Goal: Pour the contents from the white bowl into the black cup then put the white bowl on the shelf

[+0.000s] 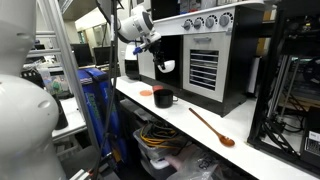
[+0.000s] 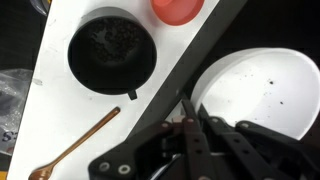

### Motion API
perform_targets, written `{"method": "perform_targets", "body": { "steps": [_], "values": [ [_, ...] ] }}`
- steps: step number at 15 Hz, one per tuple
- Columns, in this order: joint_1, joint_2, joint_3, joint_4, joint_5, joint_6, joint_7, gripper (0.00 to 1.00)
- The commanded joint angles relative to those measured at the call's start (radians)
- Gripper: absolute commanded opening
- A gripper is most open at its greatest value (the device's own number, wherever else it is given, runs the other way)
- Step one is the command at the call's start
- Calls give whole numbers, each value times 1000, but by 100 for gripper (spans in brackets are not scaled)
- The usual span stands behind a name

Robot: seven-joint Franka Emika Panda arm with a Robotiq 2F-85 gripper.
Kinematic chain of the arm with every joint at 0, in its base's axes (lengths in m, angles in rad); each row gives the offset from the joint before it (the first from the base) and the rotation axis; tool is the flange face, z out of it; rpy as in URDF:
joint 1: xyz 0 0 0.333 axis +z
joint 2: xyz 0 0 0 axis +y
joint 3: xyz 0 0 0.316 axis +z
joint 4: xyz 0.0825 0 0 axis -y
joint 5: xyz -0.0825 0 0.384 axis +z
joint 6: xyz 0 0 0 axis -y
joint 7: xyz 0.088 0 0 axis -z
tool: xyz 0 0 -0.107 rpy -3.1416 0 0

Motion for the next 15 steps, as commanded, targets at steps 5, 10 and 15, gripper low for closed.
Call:
{"method": "perform_targets", "body": {
  "steps": [5, 10, 15],
  "values": [
    [-14, 26, -16, -28, 47, 98, -50, 1],
    [-14, 77, -33, 0, 57, 152, -75, 1],
    [-13, 122, -42, 27, 108, 175, -125, 1]
  ]
}}
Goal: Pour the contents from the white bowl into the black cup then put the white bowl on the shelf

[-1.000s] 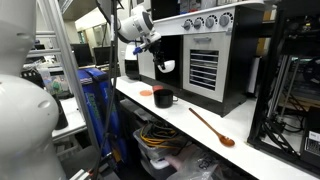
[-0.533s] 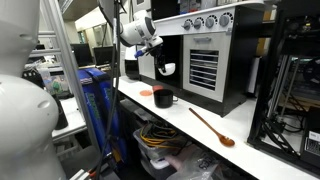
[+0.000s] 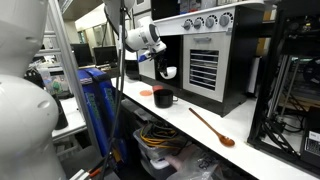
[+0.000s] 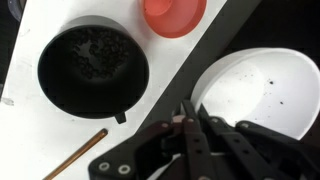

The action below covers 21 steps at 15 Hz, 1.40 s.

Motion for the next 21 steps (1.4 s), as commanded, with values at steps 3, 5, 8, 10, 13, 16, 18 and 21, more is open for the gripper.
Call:
{"method": "perform_targets", "body": {
  "steps": [3, 5, 8, 10, 13, 16, 18, 21],
  "values": [
    [-4, 59, -9, 58, 69, 26, -84, 1],
    [-2, 74, -10, 77, 80, 24, -103, 1],
    [2, 99, -15, 109, 90, 20, -124, 1],
    [4, 118, -19, 133, 95, 18, -135, 1],
    [6, 141, -22, 164, 102, 15, -148, 1],
    [23, 126, -36, 143, 99, 11, -127, 4],
    [24, 130, -35, 154, 108, 11, -132, 4],
    [24, 130, -35, 157, 109, 11, -133, 4]
  ]
}}
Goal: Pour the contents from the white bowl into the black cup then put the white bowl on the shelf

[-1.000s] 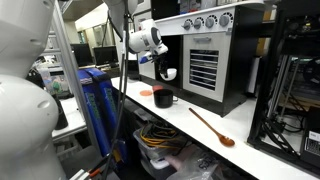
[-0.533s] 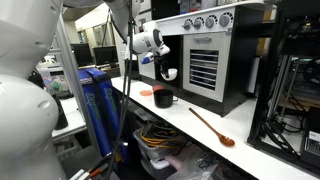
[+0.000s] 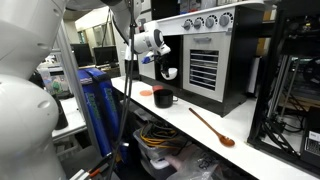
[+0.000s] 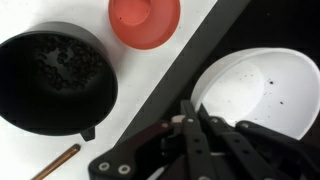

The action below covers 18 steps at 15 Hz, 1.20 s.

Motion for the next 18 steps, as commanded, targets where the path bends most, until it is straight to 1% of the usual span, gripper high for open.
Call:
{"method": "perform_targets", "body": {
  "steps": [1, 2, 3, 5, 12, 18],
  "values": [
    [22, 0, -26, 2, 22, 0, -12, 4],
    [22, 0, -26, 2, 22, 0, -12, 4],
    [23, 6, -27, 5, 20, 0, -13, 1],
    [30, 35, -37, 27, 16, -3, 1, 1],
    [39, 133, -59, 102, 25, -9, -9, 1],
    [50, 172, -66, 173, 30, -11, -15, 1]
  ]
}}
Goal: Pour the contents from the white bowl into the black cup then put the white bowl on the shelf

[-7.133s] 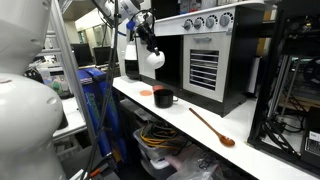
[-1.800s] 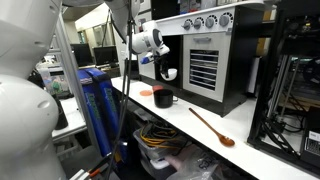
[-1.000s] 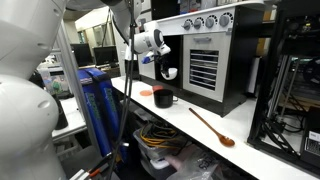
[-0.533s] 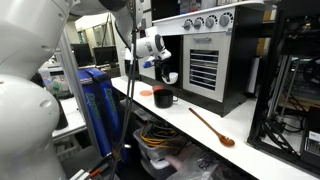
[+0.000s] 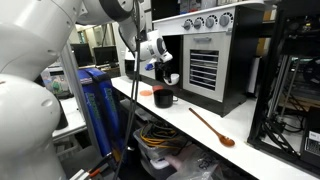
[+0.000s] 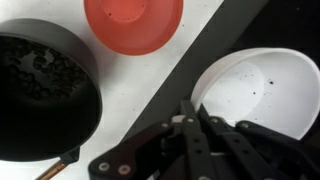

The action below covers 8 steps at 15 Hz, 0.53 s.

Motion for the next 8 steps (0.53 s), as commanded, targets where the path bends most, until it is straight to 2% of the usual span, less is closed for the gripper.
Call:
{"method": "perform_targets", "body": {
  "steps": [1, 8],
  "values": [
    [19, 39, -20, 67, 30, -10, -20, 1],
    [21, 68, -22, 108, 37, -12, -23, 1]
  ]
}}
